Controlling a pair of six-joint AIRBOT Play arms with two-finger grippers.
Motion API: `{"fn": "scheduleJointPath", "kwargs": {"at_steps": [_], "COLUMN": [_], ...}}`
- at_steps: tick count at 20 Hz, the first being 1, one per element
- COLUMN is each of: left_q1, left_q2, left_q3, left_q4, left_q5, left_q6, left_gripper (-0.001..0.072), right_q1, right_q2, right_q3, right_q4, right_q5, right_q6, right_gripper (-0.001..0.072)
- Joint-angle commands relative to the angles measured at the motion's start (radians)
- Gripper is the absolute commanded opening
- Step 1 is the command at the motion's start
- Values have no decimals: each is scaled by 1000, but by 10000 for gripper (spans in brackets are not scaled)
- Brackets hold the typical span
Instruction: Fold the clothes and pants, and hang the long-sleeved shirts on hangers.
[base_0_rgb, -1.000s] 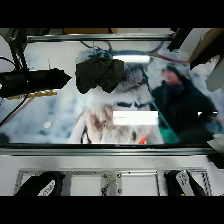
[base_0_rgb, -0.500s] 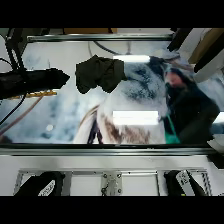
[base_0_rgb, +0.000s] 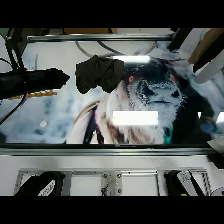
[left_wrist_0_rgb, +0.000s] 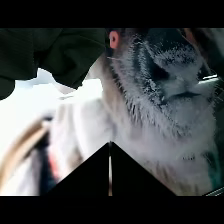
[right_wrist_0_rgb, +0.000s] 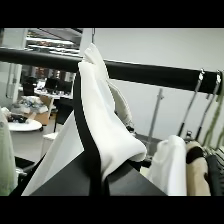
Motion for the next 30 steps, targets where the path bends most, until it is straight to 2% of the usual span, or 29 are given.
{"fn": "scheduleJointPath", "kwargs": {"at_steps": [1,5,11,13,14,15,16,19,21,23,26,30], "left_q1": [-1,-1,-1,-1,-1,-1,-1,-1,-1,-1,-1,-1], "left_q2": [1,1,1,1,1,1,1,0,0,0,0,1], "left_q3": [0,0,0,0,0,0,0,0,0,0,-1,-43], "left_q4": [-1,-2,-1,-1,-1,0,0,0,0,0,0,-3], "left_q5": [0,0,0,0,0,1,0,1,1,0,0,2], "left_q6": [0,-1,0,0,0,0,0,0,0,0,0,0], "left_gripper": [13,13,13,13,13,13,13,13,13,13,13,13], "right_q1": [-116,-201,-222,-222,-222,-221,-220,-220,-219,-183,-40,327], "right_q2": [-15,-26,-24,-23,-21,-15,-5,43,74,90,95,91], "right_q3": [0,0,-1,-1,-1,-1,-1,-1,-1,-1,-1,-74], "right_q4": [4,3,4,19,55,87,139,361,520,641,698,698], "right_q5": [60,211,293,298,285,254,216,100,119,169,292,521], "right_q6": [103,126,126,125,125,125,125,125,109,43,-80,-285], "right_gripper": [12,12,16,41,233,478,591,592,592,591,592,592]}}
